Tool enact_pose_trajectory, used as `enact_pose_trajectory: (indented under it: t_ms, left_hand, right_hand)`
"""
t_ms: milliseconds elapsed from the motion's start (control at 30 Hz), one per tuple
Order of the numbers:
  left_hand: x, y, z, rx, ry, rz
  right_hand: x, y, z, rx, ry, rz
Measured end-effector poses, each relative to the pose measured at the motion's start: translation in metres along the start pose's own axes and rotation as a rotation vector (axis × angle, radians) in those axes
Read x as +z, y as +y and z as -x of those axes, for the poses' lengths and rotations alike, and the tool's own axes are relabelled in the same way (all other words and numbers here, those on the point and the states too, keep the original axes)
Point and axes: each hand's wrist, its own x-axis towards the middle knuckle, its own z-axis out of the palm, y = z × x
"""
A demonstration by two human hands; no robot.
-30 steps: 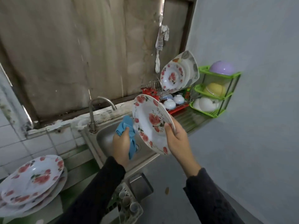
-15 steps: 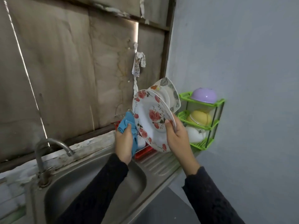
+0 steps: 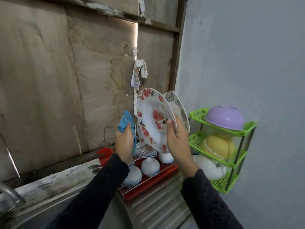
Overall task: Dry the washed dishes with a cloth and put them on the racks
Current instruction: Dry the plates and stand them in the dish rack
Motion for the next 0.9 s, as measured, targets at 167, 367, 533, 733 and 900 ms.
enact_pose_trajectory:
  t_ms: [167, 367, 533, 733, 900]
  left_hand:
    - [0.025, -0.030, -0.034, 0.005, 0.137, -0.035]
    - [0.045, -0.055, -0.061, -0.004, 0.231, -0.078]
    - [0.052, -0.064, -0.068, 0.013, 0.311, -0.111]
    - [0.048, -0.073, -0.068, 0.000, 0.410, -0.141]
    - [0.050, -0.082, -0.062, 0.004, 0.387, -0.159]
  right_hand:
    - [0.005, 0.047, -0.038, 0.046, -0.084, -0.051]
    - [0.033, 0.091, -0.087, 0.010, -0.217, -0.033]
    - [0.062, 0.111, -0.113, 0.016, -0.313, -0.004]
    - [0.070, 0.142, -0.094, 0.067, -0.424, 0.147]
    - [0.066, 0.150, -0.093, 0.128, -0.447, 0.041]
